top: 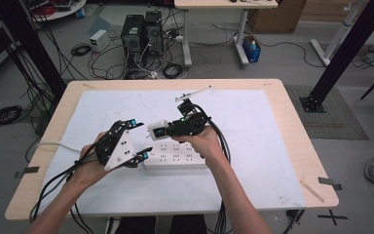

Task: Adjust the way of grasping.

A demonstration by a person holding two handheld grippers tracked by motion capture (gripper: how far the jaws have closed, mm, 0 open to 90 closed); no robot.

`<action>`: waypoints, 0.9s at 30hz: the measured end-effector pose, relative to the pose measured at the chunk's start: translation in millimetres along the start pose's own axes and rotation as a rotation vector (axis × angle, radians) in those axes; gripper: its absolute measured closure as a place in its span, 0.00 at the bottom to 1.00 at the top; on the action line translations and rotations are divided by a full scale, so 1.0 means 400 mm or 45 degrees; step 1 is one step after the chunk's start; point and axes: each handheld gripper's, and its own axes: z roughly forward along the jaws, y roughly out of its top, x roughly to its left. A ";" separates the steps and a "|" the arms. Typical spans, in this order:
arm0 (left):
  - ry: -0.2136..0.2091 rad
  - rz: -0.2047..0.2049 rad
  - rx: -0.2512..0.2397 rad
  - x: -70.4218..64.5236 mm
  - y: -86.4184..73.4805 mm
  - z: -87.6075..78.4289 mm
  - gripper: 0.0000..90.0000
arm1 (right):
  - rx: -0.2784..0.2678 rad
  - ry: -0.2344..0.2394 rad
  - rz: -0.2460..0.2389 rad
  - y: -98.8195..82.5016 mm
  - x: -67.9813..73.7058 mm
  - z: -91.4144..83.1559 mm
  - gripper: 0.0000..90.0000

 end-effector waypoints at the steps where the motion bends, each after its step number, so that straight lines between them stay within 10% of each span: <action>1: -0.024 -0.027 0.009 0.012 -0.004 -0.003 0.28 | 0.008 -0.041 -0.023 0.002 0.003 -0.016 0.69; 11: -0.490 -0.329 0.281 0.190 -0.075 -0.006 0.16 | 0.184 -0.309 -0.240 0.027 0.032 -0.090 0.69; 18: -0.656 -0.375 0.438 0.226 -0.094 0.001 0.13 | 0.374 -0.478 -0.421 0.045 0.052 -0.115 0.69; 27: -0.742 -0.355 0.604 0.213 -0.127 0.022 0.13 | 0.567 -0.479 -0.499 0.038 0.016 -0.111 0.69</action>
